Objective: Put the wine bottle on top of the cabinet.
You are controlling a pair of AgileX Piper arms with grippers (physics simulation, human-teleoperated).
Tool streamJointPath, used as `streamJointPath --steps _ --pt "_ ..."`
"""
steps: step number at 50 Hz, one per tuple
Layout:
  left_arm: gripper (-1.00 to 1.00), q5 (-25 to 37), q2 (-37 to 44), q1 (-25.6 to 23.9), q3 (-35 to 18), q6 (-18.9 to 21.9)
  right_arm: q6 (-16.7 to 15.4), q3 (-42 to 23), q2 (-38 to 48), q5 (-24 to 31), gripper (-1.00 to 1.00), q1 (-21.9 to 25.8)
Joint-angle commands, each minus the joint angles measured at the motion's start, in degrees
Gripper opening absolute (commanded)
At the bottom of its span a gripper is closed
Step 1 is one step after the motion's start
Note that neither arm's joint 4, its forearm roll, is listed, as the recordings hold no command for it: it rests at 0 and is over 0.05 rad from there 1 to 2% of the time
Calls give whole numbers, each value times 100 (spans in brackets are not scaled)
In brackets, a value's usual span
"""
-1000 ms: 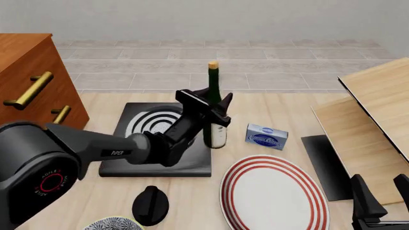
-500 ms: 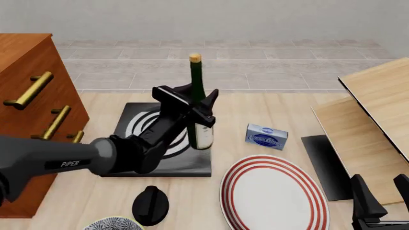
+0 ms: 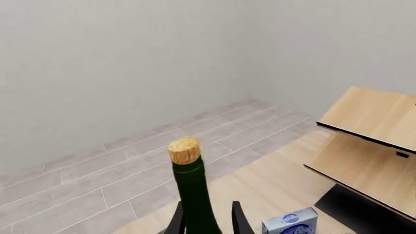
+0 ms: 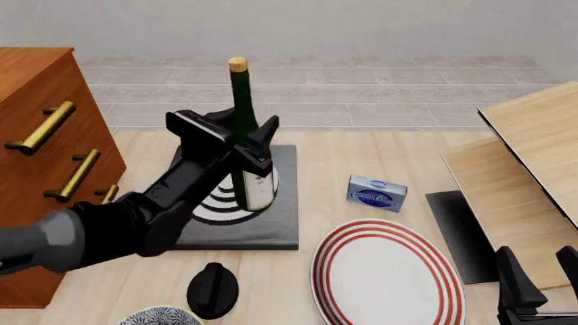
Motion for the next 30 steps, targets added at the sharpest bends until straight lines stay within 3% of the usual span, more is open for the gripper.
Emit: streamJointPath --steps 1,17,30 --pt "-100 404 -662 138 231 116 0 0 1 0 100 0" --pt "-100 1248 -1417 316 82 285 -1 0 0 0 100 0" --pt "-100 1865 -1951 731 -116 435 0 0 0 0 100 0"
